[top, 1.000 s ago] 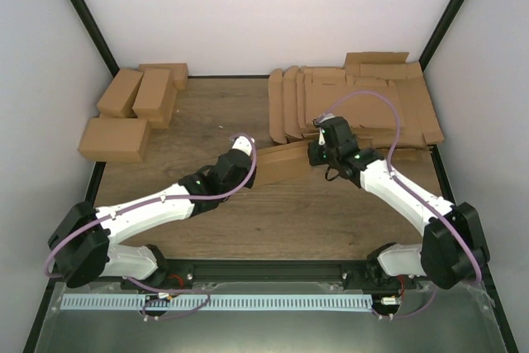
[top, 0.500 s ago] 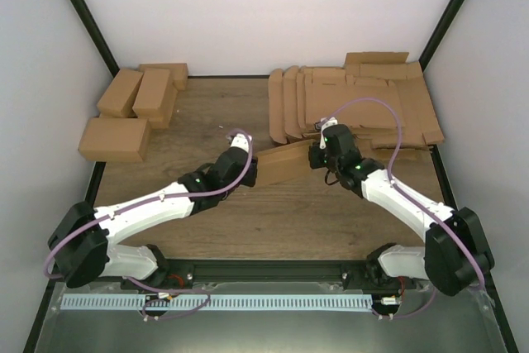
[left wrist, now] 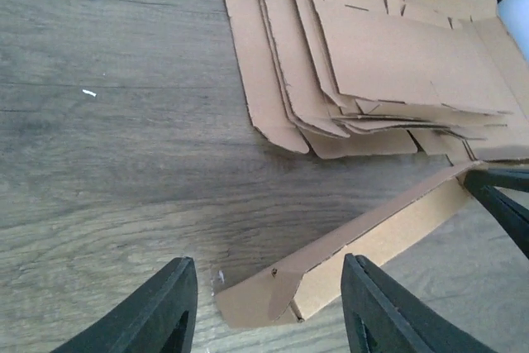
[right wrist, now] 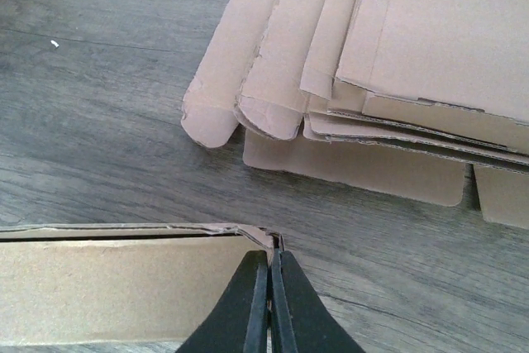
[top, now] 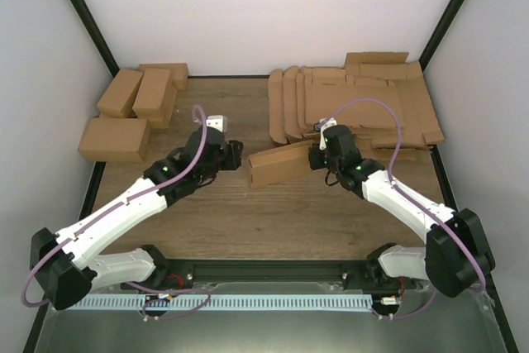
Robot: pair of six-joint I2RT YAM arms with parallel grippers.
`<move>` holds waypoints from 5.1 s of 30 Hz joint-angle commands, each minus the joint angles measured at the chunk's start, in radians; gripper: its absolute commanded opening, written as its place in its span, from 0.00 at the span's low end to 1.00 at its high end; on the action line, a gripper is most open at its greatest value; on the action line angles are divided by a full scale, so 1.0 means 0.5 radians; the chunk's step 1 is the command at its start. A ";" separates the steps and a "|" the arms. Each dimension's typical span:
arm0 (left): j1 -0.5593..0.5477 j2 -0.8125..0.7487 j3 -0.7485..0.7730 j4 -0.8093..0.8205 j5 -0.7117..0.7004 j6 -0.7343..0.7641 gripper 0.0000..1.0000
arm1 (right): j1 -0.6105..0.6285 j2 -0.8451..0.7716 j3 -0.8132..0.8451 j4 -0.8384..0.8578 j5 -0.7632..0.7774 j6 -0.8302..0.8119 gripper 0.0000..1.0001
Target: Fold the paper box
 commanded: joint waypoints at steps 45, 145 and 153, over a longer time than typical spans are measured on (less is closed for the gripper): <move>0.288 0.737 0.530 -0.467 0.460 0.496 0.05 | 0.005 0.074 0.100 -0.258 -0.037 -0.043 0.01; 0.194 0.760 0.369 -0.275 0.115 0.178 0.04 | -0.084 -0.389 0.052 -0.396 -0.322 0.645 0.73; 0.188 0.752 0.370 -0.267 0.119 0.210 0.04 | -0.201 -0.198 0.295 -0.393 -0.478 0.937 0.55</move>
